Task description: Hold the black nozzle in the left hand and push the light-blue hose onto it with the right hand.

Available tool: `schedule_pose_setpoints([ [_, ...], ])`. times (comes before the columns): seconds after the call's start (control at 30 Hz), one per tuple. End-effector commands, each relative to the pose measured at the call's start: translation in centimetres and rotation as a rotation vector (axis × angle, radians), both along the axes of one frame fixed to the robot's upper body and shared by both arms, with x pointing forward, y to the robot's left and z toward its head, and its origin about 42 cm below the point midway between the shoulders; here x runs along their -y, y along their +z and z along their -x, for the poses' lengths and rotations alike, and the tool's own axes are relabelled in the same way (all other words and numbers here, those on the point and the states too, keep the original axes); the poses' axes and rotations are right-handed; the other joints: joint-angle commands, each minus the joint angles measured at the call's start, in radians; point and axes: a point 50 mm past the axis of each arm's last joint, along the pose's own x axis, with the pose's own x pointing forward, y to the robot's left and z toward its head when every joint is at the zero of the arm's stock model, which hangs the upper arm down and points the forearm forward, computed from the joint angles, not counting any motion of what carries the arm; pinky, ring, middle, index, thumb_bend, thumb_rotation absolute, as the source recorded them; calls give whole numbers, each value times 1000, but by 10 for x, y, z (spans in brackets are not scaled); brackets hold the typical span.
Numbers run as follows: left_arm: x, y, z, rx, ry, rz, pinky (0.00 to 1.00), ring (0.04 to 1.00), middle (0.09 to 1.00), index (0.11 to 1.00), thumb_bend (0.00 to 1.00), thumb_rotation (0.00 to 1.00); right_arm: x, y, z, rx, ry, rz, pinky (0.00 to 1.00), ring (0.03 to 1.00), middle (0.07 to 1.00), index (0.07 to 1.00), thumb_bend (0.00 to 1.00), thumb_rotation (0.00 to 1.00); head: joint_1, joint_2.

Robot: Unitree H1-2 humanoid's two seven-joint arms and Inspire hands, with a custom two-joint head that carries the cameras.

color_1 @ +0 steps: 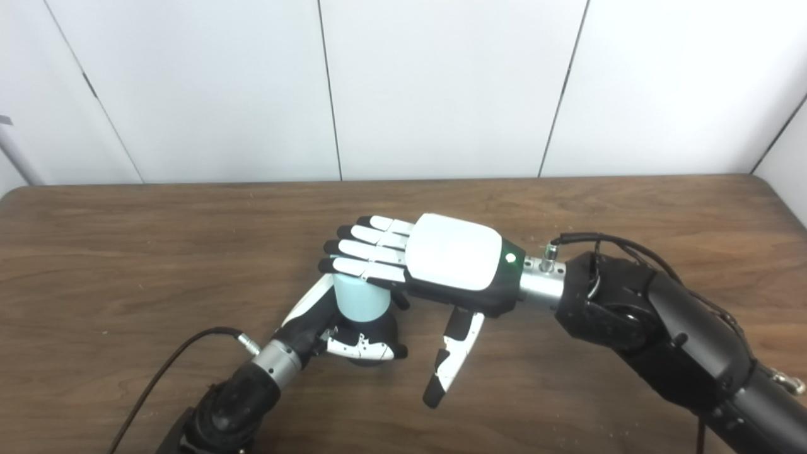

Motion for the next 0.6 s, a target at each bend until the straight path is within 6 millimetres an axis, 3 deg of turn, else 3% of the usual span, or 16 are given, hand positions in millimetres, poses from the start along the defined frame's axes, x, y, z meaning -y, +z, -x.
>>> schedule_pose_setpoints([
  [0.0,2,-4,1,-58,-10,-16,971,923,838,482,525,72,2,-2,2,-7,26,74,1000,1000,1000,1000,827,818,-1,1],
  [0.57,2,-3,-1,-56,-13,-53,971,930,833,481,524,75,2,-7,4,-42,35,81,1000,1000,1000,1000,837,810,1,4],
])
